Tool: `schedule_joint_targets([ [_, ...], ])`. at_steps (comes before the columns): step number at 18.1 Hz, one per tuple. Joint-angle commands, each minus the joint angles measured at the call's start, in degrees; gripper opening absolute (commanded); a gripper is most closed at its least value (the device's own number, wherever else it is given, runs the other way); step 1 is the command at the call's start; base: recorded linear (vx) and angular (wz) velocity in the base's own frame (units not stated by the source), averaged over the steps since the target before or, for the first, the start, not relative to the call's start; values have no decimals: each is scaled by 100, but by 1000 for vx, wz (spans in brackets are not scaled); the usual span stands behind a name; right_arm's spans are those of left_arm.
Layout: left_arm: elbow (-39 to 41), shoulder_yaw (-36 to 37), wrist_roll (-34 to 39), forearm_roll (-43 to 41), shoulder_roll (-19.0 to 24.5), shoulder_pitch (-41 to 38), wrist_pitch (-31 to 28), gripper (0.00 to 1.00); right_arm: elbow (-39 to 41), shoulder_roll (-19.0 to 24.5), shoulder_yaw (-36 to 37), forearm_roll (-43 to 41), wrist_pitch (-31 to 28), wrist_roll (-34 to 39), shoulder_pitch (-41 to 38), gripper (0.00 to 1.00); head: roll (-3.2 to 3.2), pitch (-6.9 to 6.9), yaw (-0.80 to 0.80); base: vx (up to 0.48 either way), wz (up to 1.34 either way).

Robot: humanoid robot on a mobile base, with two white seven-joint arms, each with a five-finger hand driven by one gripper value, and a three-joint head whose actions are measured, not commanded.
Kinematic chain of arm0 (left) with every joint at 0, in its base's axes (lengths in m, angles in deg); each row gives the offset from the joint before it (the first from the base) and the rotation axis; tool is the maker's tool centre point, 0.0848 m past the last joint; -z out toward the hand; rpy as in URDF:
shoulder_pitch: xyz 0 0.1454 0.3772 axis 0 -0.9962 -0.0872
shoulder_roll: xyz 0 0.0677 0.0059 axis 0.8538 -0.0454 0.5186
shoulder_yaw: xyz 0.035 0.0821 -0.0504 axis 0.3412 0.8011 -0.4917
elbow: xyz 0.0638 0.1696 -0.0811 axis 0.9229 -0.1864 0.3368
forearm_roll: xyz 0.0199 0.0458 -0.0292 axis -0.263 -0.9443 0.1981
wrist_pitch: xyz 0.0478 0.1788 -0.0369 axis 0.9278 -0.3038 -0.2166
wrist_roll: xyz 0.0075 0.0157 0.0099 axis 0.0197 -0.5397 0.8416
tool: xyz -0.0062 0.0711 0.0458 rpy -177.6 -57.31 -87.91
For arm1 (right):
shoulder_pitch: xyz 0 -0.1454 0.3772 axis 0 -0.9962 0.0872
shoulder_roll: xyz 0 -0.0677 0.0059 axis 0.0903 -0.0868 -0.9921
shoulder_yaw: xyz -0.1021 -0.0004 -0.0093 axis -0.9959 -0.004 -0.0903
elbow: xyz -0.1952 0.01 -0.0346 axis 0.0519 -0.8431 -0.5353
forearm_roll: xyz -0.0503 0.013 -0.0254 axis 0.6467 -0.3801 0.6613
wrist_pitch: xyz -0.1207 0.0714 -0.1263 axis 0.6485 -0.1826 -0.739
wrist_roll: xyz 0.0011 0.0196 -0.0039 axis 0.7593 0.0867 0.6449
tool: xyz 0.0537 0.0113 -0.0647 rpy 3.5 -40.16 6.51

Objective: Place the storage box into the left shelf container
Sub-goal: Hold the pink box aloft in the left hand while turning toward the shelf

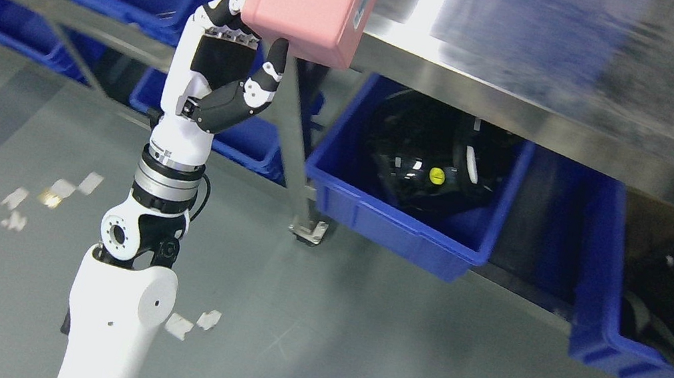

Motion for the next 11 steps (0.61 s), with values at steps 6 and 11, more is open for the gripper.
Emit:
schedule_joint_targets([
  [6,399,-74,-35,-1,94,-1176,471,3,100,-100,0,-123,5,2,18,100,0,3,0,-44,1350],
  [11,390,-189,-96,8,94,-1950,621,3,100,-100,0,-123,-4,3,27,100,0,4,0,102,1363],
])
